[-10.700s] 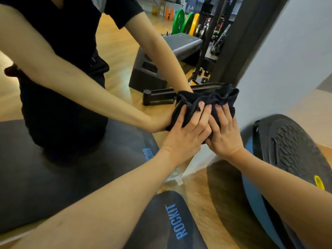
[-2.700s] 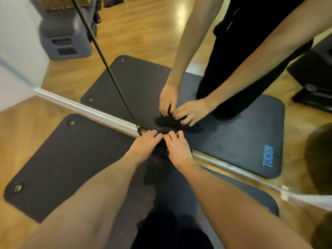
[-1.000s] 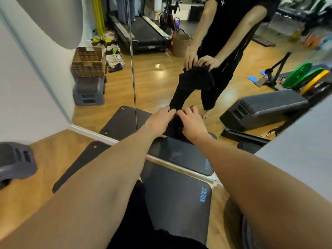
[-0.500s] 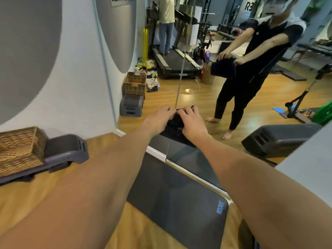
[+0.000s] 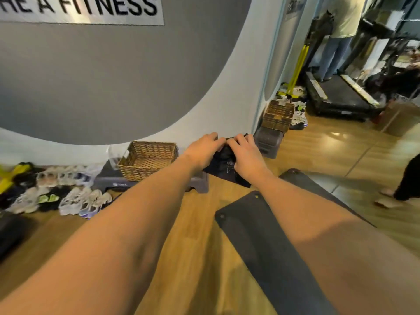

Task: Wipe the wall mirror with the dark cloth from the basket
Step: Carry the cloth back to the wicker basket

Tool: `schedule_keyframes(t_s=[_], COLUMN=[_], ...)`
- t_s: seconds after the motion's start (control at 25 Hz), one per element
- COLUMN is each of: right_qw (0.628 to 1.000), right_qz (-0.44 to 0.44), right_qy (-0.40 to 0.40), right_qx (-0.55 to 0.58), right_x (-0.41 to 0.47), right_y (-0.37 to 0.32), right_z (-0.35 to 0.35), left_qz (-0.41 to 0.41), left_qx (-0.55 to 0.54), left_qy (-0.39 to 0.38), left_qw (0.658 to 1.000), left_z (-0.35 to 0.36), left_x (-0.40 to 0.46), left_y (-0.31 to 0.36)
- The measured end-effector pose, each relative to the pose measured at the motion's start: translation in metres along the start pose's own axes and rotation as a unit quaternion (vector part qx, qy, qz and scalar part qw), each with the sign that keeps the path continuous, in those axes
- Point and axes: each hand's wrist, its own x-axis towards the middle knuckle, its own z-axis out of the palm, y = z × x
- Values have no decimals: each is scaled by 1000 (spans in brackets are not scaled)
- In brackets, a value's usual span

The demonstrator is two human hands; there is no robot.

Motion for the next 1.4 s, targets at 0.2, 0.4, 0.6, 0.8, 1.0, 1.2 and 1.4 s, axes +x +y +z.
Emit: schedule_keyframes(t_s=[0.2,0.4,0.6,0.8,1.0,1.2,1.4], right_qw=[997,991,984,978,978,974,966], right_qz=[-66,-108,-140,-155,-146,-88,-49], right_qy=[-12,-33,-49,-63,-97,-149,-204], right_qx=[48,76,103,123,116,146,151], right_x=[99,215,338,434,523,605,659], right_y=[-84,-132,-162,-195,-224,-254,-273], right_z=[49,100,149,203,284,382,504], left_qz=[-71,-138,-183,-201,-196,-197,-196], left_qx=[21,26,23,20,10,-27,-84], left_qy=[1,-5,-22,-43,-66,-132,-183], left_qw=[997,990,983,978,978,971,960], left_z=[-3,0,-2,16,62,134,227], left_x=[-22,-4,36,68,99,131,147], left_y=[-130,-246,-358,-459,-575,-699,-794])
